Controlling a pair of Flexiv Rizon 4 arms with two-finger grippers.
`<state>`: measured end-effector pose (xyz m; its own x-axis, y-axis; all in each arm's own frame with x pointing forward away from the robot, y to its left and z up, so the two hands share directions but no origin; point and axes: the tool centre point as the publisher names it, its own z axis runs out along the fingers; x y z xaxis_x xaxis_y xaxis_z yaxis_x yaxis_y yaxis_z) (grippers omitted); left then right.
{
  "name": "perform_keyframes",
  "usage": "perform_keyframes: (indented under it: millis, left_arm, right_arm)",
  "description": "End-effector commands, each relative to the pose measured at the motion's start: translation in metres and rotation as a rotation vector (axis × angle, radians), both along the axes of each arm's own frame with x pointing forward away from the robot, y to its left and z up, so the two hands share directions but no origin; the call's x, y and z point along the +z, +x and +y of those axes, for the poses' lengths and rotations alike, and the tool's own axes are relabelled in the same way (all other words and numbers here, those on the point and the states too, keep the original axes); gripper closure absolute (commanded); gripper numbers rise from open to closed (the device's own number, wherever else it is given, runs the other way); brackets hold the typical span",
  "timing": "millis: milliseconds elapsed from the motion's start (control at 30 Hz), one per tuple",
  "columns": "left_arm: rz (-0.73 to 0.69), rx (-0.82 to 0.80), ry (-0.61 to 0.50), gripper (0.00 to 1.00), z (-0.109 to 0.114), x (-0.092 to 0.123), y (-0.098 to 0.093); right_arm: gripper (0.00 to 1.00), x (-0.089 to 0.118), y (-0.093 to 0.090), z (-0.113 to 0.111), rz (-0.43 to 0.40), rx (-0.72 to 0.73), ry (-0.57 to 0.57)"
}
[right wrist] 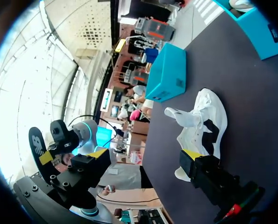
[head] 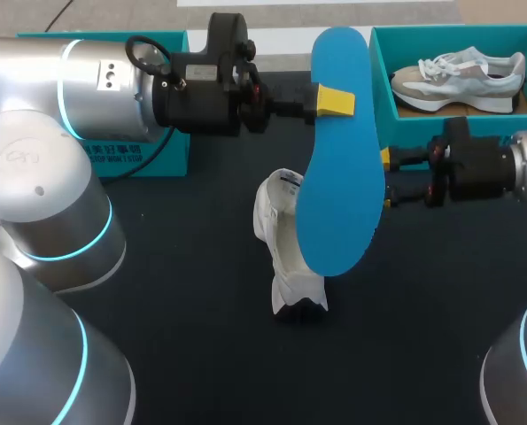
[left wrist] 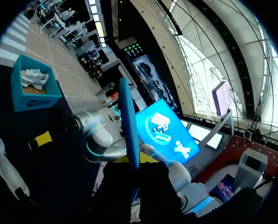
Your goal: Take the shoe out of the shoebox, open the shoe tongue, remove and reinsert the insole, then place the shoe into the shoebox
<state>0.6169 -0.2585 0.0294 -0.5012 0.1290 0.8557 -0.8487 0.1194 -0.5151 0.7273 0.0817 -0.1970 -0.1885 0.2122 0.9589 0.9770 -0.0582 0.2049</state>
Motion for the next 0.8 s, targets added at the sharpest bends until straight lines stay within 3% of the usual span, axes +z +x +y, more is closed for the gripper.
perform_keyframes:
  millis: [33,300,400,533,800]
  left_arm:
    - [0.000,0.001,0.001,1.00,-0.001,-0.001,-0.001]
    - [0.000,0.001,0.001,1.00,-0.001,-0.001,-0.001]
    - [-0.049,0.008,-0.068,1.00,0.008,-0.004,0.002]
    - [-0.229,-0.023,-0.115,1.00,0.018,-0.015,0.008]
    - [-0.679,-0.030,-0.080,1.00,0.036,-0.040,0.025]
  right_arm:
    - [0.00,0.000,0.000,0.002,0.001,-0.001,-0.002]
    - [0.00,0.000,0.000,0.002,0.001,-0.001,-0.002]
    - [0.00,0.000,0.000,0.002,0.001,-0.001,-0.002]
    - [0.00,0.000,0.000,0.002,0.001,-0.001,-0.002]
    - [0.00,0.000,0.000,0.002,0.001,-0.001,-0.002]
